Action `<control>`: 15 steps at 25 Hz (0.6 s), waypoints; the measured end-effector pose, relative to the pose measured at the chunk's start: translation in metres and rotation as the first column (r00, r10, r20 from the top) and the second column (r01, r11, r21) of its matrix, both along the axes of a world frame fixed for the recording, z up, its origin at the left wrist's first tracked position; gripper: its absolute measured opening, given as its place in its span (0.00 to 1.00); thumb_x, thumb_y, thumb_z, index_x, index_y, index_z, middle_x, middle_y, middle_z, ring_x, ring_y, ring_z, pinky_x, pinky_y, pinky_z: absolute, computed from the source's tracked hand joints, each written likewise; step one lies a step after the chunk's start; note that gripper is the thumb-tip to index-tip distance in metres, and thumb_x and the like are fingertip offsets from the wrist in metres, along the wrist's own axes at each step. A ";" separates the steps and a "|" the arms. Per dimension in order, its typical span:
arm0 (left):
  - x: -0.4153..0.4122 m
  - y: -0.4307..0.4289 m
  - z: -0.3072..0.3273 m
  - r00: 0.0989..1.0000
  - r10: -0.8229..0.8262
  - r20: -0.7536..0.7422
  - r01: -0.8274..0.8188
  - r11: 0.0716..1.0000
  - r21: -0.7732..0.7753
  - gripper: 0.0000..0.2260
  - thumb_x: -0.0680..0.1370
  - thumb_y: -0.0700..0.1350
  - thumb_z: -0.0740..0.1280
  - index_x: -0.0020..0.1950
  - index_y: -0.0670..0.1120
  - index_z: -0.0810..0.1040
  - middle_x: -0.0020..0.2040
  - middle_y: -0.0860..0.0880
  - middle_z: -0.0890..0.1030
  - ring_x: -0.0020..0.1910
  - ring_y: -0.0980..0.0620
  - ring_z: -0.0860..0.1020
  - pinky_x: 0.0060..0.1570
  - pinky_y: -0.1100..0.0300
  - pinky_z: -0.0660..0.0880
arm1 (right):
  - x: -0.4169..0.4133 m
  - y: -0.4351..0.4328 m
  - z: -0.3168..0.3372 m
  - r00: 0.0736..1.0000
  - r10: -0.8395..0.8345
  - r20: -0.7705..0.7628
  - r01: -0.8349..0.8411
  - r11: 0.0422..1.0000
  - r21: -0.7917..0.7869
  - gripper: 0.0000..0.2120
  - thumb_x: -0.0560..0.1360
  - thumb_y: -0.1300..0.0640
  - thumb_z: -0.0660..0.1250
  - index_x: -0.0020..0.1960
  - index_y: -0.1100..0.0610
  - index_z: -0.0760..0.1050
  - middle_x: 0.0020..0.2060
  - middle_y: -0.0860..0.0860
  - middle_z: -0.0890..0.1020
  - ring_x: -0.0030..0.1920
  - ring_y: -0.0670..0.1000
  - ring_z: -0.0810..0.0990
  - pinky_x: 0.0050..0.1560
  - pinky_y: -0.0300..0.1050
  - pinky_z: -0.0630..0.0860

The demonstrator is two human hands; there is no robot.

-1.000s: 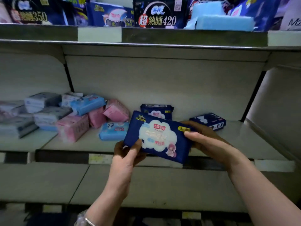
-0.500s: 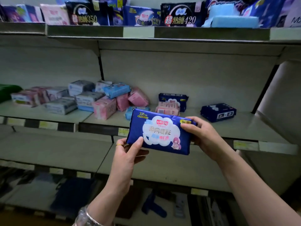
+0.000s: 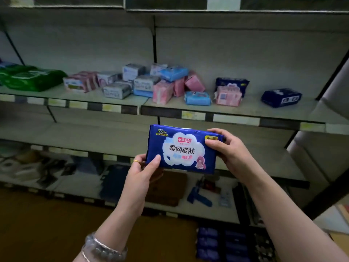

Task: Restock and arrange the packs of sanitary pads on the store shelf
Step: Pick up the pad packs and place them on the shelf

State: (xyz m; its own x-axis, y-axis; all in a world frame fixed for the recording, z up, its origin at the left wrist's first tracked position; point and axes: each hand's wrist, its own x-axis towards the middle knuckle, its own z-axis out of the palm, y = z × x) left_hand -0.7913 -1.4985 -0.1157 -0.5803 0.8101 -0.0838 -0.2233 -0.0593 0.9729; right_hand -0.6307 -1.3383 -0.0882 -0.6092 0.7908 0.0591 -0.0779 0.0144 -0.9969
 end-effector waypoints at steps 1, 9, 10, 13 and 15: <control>-0.001 -0.006 -0.004 1.000 -0.017 0.008 0.018 1.000 -0.012 0.23 0.67 0.53 0.68 0.60 0.48 0.73 0.54 0.47 0.81 0.52 0.49 0.81 0.50 0.53 0.77 | 0.002 -0.008 -0.002 1.000 -0.012 0.013 0.013 1.000 -0.007 0.23 0.61 0.56 0.75 0.54 0.52 0.74 0.49 0.54 0.82 0.45 0.50 0.82 0.47 0.47 0.78; 0.005 0.024 -0.032 0.996 -0.073 0.055 0.078 0.993 -0.084 0.20 0.74 0.38 0.67 0.65 0.46 0.67 0.58 0.45 0.78 0.57 0.48 0.78 0.59 0.48 0.74 | 0.029 -0.004 -0.025 0.983 -0.095 0.159 0.100 0.995 -0.026 0.27 0.70 0.63 0.71 0.67 0.55 0.69 0.57 0.54 0.78 0.51 0.47 0.79 0.40 0.34 0.77; 0.009 0.033 -0.035 0.995 -0.081 0.055 0.087 0.991 -0.106 0.20 0.74 0.38 0.67 0.65 0.46 0.68 0.58 0.45 0.78 0.56 0.48 0.78 0.59 0.48 0.74 | 0.033 0.003 -0.030 0.981 -0.100 0.164 0.108 0.993 -0.043 0.27 0.70 0.64 0.71 0.67 0.55 0.69 0.57 0.54 0.78 0.52 0.48 0.79 0.40 0.34 0.77; 0.014 0.057 -0.044 0.995 -0.097 0.034 0.102 0.980 -0.172 0.16 0.75 0.39 0.67 0.60 0.49 0.68 0.55 0.48 0.78 0.55 0.51 0.78 0.57 0.51 0.75 | 0.037 0.023 -0.047 0.977 -0.100 0.188 0.115 0.991 -0.067 0.26 0.69 0.64 0.72 0.65 0.53 0.70 0.57 0.53 0.78 0.53 0.49 0.79 0.43 0.36 0.79; 0.015 0.071 -0.053 0.996 -0.086 0.005 0.085 0.973 -0.213 0.16 0.75 0.39 0.67 0.58 0.52 0.68 0.55 0.48 0.78 0.55 0.52 0.78 0.55 0.53 0.76 | 0.037 0.038 -0.062 0.980 -0.089 0.179 0.110 0.988 -0.112 0.25 0.69 0.65 0.72 0.63 0.53 0.71 0.55 0.53 0.78 0.50 0.48 0.79 0.41 0.34 0.78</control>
